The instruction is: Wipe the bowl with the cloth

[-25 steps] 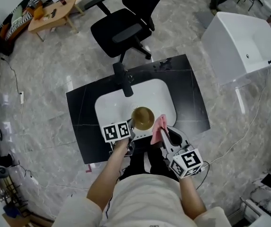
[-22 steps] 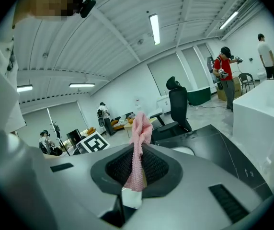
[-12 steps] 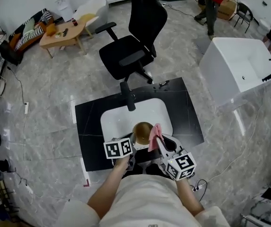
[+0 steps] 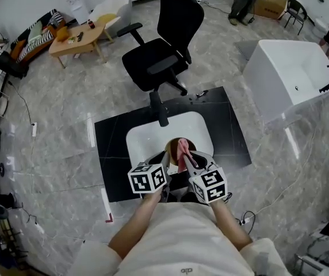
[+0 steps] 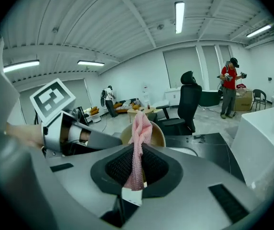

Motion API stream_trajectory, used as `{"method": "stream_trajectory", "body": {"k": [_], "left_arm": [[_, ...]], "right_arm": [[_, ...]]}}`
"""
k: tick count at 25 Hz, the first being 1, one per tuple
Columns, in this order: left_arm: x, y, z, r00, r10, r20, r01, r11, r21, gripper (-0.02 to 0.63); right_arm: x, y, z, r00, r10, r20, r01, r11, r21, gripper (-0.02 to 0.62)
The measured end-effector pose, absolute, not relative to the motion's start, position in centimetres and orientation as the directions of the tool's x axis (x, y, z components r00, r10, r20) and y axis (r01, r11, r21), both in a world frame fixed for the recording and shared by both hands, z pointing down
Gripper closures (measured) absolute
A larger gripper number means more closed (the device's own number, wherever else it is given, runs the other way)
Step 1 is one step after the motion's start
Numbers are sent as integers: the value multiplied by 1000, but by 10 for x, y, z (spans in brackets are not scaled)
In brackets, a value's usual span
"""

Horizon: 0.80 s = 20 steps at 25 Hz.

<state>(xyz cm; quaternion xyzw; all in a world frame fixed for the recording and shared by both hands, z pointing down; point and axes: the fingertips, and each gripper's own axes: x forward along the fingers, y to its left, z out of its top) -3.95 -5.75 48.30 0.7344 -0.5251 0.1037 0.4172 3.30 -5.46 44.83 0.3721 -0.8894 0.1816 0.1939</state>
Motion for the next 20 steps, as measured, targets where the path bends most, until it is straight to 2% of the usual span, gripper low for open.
{"method": "stream_trajectory", "body": {"k": [11,17,20], "left_arm": [[-30,-37,468,436,-694,573,-883,-206,422,589],[-23,-30,466,448,-690,568,-884,-249,395,589],[-21,-30,463,454,-689,565,-884,-270,382,589]], "right_arm": [[17,-55,454,-573,-598,561,-742,669,-44,566],[14,-53,452,-534,-615,580,-724,687,61,566],[9,-53,450,-549,-604,577,-710,702,59,566]]}}
